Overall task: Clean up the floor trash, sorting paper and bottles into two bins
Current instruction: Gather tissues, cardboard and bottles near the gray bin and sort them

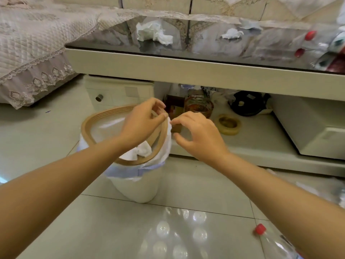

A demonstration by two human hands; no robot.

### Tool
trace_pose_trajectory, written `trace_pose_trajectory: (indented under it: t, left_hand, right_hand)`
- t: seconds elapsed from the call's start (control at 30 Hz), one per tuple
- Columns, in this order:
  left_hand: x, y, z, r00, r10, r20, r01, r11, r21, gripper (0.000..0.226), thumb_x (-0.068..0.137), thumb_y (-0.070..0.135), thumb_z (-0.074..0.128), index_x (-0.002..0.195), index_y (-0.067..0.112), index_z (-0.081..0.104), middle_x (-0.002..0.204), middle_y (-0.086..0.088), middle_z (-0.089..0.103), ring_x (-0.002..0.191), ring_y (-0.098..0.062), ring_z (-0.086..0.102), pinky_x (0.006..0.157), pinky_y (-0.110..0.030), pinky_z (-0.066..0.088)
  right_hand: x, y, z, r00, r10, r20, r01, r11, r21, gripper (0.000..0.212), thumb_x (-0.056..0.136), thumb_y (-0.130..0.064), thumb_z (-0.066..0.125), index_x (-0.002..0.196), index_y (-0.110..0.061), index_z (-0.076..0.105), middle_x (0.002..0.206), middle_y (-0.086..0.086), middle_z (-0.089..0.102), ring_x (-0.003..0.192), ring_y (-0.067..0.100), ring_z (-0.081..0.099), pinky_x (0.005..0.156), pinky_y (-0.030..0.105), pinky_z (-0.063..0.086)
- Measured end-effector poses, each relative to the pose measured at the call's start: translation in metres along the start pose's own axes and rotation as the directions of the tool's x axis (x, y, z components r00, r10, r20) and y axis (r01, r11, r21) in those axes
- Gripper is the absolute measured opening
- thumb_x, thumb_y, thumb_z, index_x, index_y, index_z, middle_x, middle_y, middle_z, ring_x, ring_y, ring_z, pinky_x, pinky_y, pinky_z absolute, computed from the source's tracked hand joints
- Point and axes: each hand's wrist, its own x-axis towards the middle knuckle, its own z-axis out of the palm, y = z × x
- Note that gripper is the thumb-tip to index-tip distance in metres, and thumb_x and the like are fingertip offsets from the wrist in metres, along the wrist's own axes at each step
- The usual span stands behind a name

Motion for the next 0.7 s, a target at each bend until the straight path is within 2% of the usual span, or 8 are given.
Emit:
trace_pose_trajectory:
  t: [0.07,0.13,0.2,0.3,0.43,0.57,0.7]
  left_hand:
    - [-0.005,0.025,0.024,0.989,0.142,0.044,-0.144,0.989,0.036,0.021,0.092,0.032,0.058,0.112,0.026,0.056,0.096,0.012,0.058,0.083,-0.003,0.056,0.071,-0.021,0.048]
    - [-0.007,0.049,0.054,0.960,0.248,0.130,-0.257,0.965,0.055,0.021,0.092,0.035,0.057,0.111,0.028,0.055,0.097,0.014,0.056,0.083,-0.002,0.055,0.071,-0.022,0.048]
    - [-0.009,0.070,0.091,0.932,0.301,0.202,-0.319,0.946,0.062,0.022,0.091,0.037,0.058,0.112,0.029,0.054,0.099,0.015,0.055,0.085,-0.003,0.055,0.071,-0.025,0.049]
    - [-0.015,0.107,0.159,0.896,0.338,0.289,-0.361,0.932,0.029,0.023,0.090,0.038,0.058,0.112,0.031,0.054,0.101,0.016,0.055,0.088,-0.005,0.055,0.071,-0.027,0.047]
    - [-0.023,0.145,0.247,0.845,0.334,0.417,-0.346,0.937,-0.050,0.027,0.090,0.034,0.061,0.115,0.029,0.054,0.105,0.012,0.056,0.091,-0.007,0.055,0.070,-0.021,0.042]
    - [-0.025,0.158,0.324,0.790,0.263,0.554,-0.273,0.960,-0.066,0.049,0.081,0.040,0.070,0.124,0.028,0.050,0.118,0.006,0.056,0.103,-0.012,0.055,0.085,-0.033,0.050]
    - [-0.033,0.152,0.391,0.715,0.074,0.695,-0.152,0.987,0.050,0.082,0.070,0.050,0.077,0.136,0.026,0.036,0.138,-0.001,0.045,0.121,-0.021,0.049,0.095,-0.042,0.046]
  right_hand:
    - [-0.028,0.022,-0.011,0.998,-0.007,-0.057,0.000,0.993,-0.119,0.026,0.086,-0.032,0.057,0.112,-0.026,0.061,0.108,-0.006,0.059,0.104,0.014,0.052,0.082,0.033,0.043]
    - [-0.061,0.047,-0.024,0.999,0.002,-0.054,-0.013,0.976,-0.216,0.026,0.085,-0.032,0.057,0.110,-0.025,0.060,0.110,-0.003,0.058,0.106,0.017,0.052,0.083,0.034,0.041]
    - [-0.096,0.072,-0.036,0.998,0.046,-0.037,-0.054,0.962,-0.266,0.026,0.084,-0.032,0.055,0.109,-0.024,0.061,0.112,-0.001,0.058,0.107,0.018,0.053,0.085,0.034,0.038]
    - [-0.159,0.115,-0.056,0.981,0.191,-0.041,-0.193,0.924,-0.330,0.031,0.082,-0.033,0.050,0.109,-0.024,0.062,0.112,-0.002,0.061,0.105,0.020,0.056,0.081,0.032,0.035]
    - [-0.244,0.156,-0.083,0.933,0.361,-0.011,-0.334,0.850,-0.407,0.032,0.081,-0.035,0.050,0.111,-0.027,0.060,0.113,-0.003,0.061,0.105,0.021,0.056,0.085,0.039,0.041]
    - [-0.305,0.183,-0.100,0.851,0.525,-0.037,-0.486,0.757,-0.437,0.032,0.078,-0.032,0.057,0.108,-0.029,0.062,0.111,-0.006,0.062,0.107,0.020,0.057,0.089,0.044,0.041]
    - [-0.349,0.202,-0.101,0.751,0.659,-0.040,-0.604,0.662,-0.443,0.037,0.079,-0.028,0.067,0.115,-0.027,0.061,0.116,-0.004,0.061,0.113,0.023,0.054,0.093,0.046,0.038]
